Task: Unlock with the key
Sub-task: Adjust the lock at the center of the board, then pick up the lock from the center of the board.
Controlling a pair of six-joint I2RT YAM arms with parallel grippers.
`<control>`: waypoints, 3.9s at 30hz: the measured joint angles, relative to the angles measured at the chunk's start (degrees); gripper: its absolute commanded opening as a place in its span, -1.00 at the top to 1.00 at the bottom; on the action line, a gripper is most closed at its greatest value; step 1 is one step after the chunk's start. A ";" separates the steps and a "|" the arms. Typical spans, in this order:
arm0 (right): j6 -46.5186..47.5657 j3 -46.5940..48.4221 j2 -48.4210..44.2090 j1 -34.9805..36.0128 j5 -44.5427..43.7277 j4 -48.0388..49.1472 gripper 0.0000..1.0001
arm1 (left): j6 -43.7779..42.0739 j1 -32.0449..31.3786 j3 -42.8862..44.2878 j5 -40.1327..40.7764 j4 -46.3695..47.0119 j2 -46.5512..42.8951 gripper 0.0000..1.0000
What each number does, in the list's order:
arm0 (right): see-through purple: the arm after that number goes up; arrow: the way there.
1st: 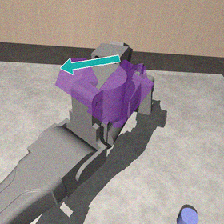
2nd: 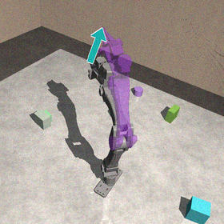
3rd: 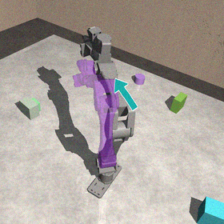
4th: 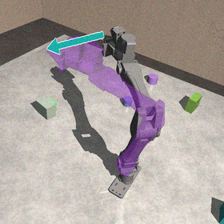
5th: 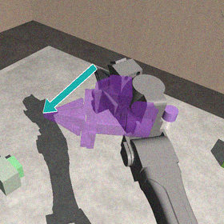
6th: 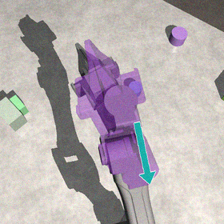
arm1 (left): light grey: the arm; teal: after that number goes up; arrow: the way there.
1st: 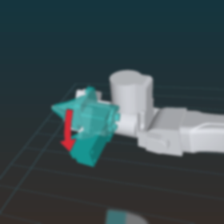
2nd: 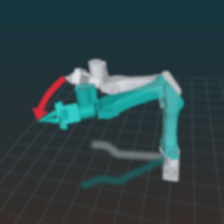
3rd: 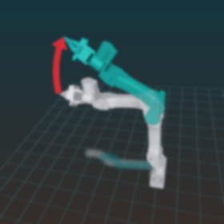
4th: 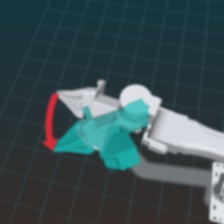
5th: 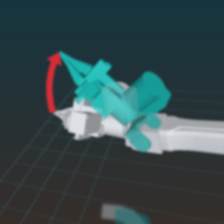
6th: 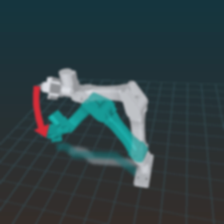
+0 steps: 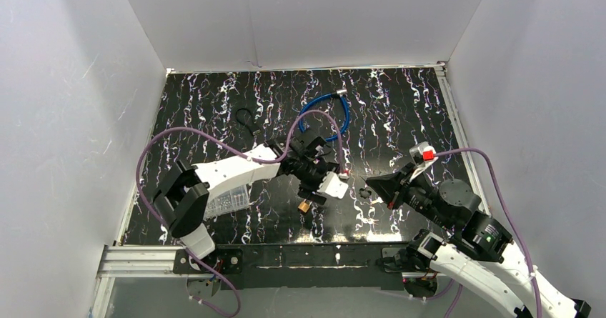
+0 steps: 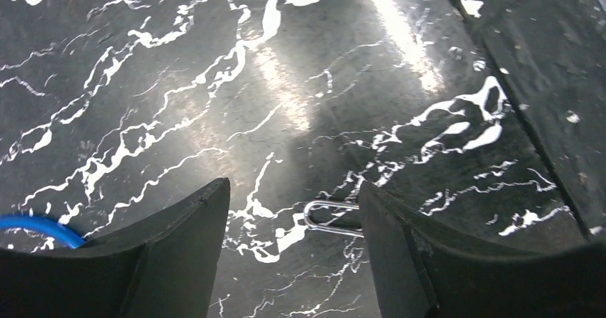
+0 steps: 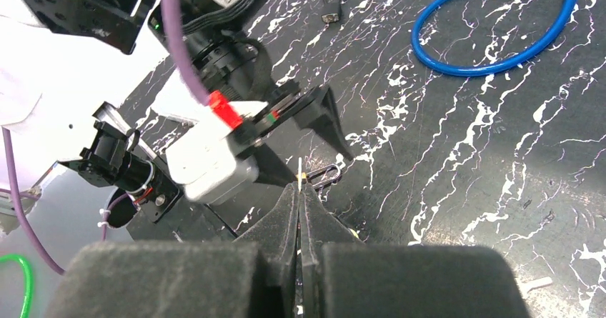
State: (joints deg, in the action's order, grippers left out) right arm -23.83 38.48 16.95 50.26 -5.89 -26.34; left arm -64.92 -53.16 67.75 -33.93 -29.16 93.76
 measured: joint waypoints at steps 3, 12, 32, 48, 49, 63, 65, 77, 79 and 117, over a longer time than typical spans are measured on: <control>0.00 0.00 -0.39 0.00 -0.06 -0.33 0.97 | 2.51 0.41 1.73 1.27 0.85 2.19 -0.29; 0.00 0.00 -1.26 0.00 -0.22 -0.73 0.97 | 5.08 0.65 1.53 6.74 2.68 9.37 -0.29; 0.00 0.00 -1.20 0.00 -0.17 -0.67 0.97 | 1.88 2.44 -2.49 11.50 5.67 9.67 -0.27; 0.00 0.00 -0.72 0.00 -0.20 -0.60 0.97 | 2.28 8.36 6.70 11.88 -2.32 10.05 -0.39; 0.00 0.00 -0.72 0.00 -0.20 -0.60 0.97 | 1.92 9.02 7.58 11.40 -3.49 10.02 -0.39; -0.02 -0.79 -0.74 0.00 -0.96 -0.50 0.97 | -10.86 9.48 -5.36 1.26 -10.73 5.10 -0.52; 0.00 -0.83 -0.72 0.00 -1.15 -0.49 0.97 | -12.89 9.48 -5.60 -0.02 -10.52 4.92 -0.53; 0.00 -0.83 -0.72 0.00 -1.75 -0.54 0.97 | -25.06 7.23 -5.62 -3.15 -8.80 5.46 -0.53; 0.00 -0.81 -0.72 0.00 -1.96 -0.56 0.97 | -28.10 6.80 -6.16 -3.13 -8.69 5.46 -0.51; 0.04 2.67 -1.12 0.00 -3.87 -3.58 0.97 | -48.38 2.19 6.18 3.40 -27.72 16.78 0.09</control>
State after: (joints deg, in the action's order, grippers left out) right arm -23.79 41.15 15.83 50.26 -9.76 -29.92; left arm -113.30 -50.97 73.93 -30.53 -56.88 110.54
